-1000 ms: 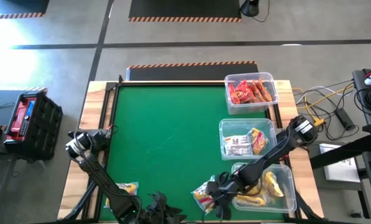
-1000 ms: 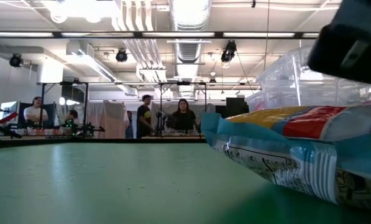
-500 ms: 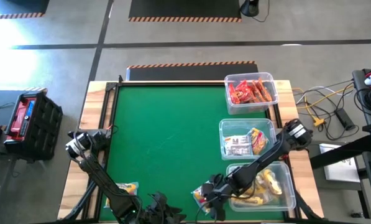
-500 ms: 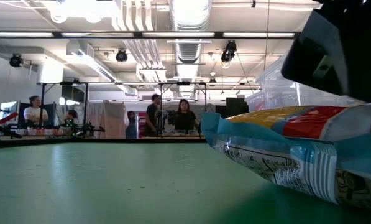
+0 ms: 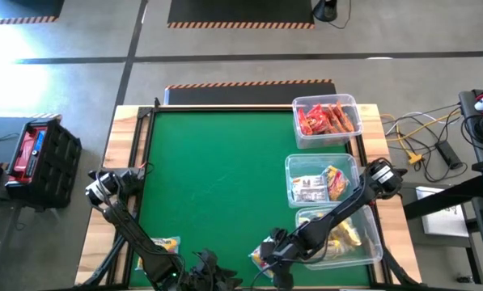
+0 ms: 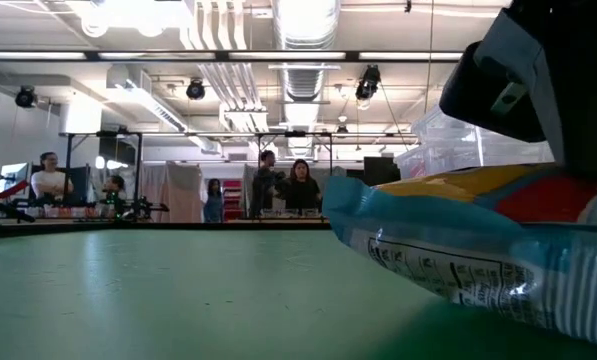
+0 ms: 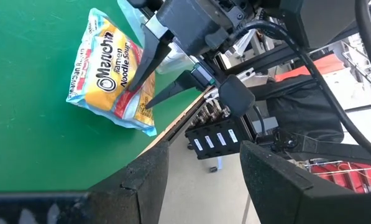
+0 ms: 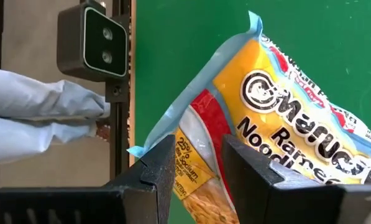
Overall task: Sort Maruchan noodles
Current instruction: Move the right blue noodle pack to the center of the table
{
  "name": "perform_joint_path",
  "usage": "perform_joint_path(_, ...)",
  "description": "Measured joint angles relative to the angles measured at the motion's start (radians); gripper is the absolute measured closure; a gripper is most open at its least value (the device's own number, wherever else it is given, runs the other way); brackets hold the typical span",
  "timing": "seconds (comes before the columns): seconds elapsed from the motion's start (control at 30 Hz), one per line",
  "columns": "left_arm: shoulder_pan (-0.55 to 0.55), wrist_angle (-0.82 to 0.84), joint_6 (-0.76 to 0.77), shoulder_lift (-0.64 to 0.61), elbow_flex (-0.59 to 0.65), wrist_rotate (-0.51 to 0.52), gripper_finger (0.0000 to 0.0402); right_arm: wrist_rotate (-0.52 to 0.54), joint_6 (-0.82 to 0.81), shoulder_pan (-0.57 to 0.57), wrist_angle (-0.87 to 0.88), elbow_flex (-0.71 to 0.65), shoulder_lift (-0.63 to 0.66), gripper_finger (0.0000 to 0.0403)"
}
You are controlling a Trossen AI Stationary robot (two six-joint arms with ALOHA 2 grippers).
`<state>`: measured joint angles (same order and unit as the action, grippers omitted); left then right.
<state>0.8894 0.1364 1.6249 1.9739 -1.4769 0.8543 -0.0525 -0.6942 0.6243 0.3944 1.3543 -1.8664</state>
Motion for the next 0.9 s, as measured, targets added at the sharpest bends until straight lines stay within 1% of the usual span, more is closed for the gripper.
perform_joint_path(0.23,0.0,0.0,0.0,0.0,0.0,0.0,0.0221,0.008,0.052,-0.007,-0.005,-0.012,-0.015,0.0284)
perform_joint_path(0.5,0.0,0.007,0.0,0.0,0.0,0.0,0.0221,0.052,0.127,-0.041,-0.012,-0.012,-0.038,0.0284)
perform_joint_path(0.77,0.0,0.023,0.0,0.0,0.0,0.0,0.0221,0.104,0.242,-0.117,-0.005,-0.012,-0.039,0.0284)
perform_joint_path(0.9,0.0,0.033,0.0,0.0,0.0,0.0,0.0221,0.118,0.312,-0.177,-0.002,-0.013,-0.04,0.0284)
